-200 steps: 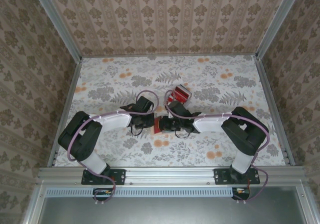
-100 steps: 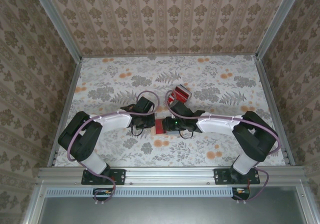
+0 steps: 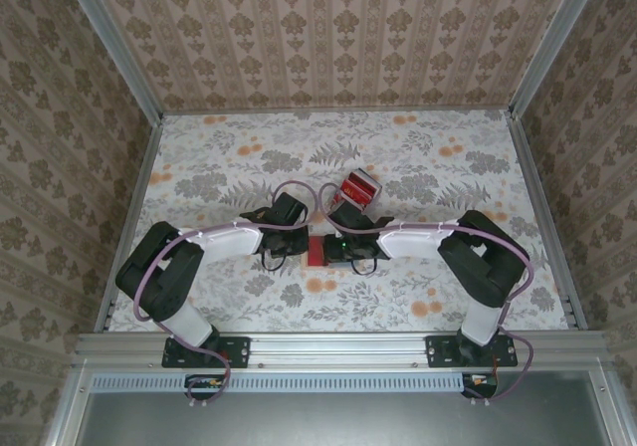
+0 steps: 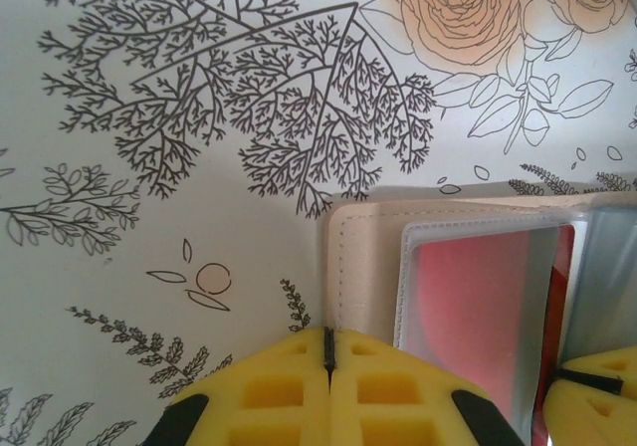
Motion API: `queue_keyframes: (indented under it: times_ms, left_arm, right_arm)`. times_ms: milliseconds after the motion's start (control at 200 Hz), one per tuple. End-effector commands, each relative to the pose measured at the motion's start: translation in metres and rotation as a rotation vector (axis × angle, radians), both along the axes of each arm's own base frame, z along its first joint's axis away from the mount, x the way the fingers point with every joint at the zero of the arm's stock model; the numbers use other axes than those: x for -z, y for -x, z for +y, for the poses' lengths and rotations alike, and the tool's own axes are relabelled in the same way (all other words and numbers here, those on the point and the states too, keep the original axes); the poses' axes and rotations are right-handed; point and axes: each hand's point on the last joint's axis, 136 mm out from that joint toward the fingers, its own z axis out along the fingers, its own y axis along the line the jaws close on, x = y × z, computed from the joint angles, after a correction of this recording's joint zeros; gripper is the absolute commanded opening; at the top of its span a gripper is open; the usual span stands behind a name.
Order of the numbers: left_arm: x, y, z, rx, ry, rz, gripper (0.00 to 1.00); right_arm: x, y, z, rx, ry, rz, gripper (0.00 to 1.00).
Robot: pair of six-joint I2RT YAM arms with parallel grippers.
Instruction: Put the credit cards into the card holder
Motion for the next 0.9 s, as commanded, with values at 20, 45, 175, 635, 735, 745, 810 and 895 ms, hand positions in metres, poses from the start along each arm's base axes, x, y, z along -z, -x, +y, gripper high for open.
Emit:
queue_keyframes:
  times_ms: [20, 45, 175, 635, 735, 745, 810, 895]
  left_arm:
    - [0.01, 0.022, 0.005, 0.015, -0.024, 0.076, 0.01]
    - [0.01, 0.022, 0.005, 0.012, -0.022, 0.074, 0.01]
    - [0.002, 0.019, 0.007, 0.019, -0.047, 0.062, 0.01]
    - [-0.039, -0.021, 0.016, 0.02, -0.072, -0.056, 0.04]
    - [-0.039, -0.033, 0.013, 0.026, -0.067, -0.063, 0.04]
    - [-0.038, -0.034, 0.013, 0.027, -0.064, -0.061, 0.04]
    - [-0.038, -0.042, 0.007, 0.037, -0.048, -0.054, 0.05]
    - [-0.039, -0.051, 0.001, 0.053, -0.04, -0.055, 0.06]
  right_arm:
    - [-0.011, 0.001, 0.013, -0.038, -0.036, -0.023, 0.15]
    - [-0.014, 0.0, 0.012, -0.039, -0.034, -0.03, 0.15]
    - [-0.024, -0.001, 0.001, -0.026, -0.019, -0.05, 0.15]
    - [-0.029, 0.017, -0.089, 0.127, 0.042, -0.052, 0.17]
    - [-0.025, 0.028, -0.096, 0.139, 0.031, -0.035, 0.17]
    - [-0.028, 0.028, -0.096, 0.139, 0.02, -0.041, 0.17]
    - [-0.026, 0.034, -0.096, 0.141, -0.001, -0.03, 0.17]
    - [-0.023, 0.042, -0.096, 0.133, -0.014, -0.008, 0.17]
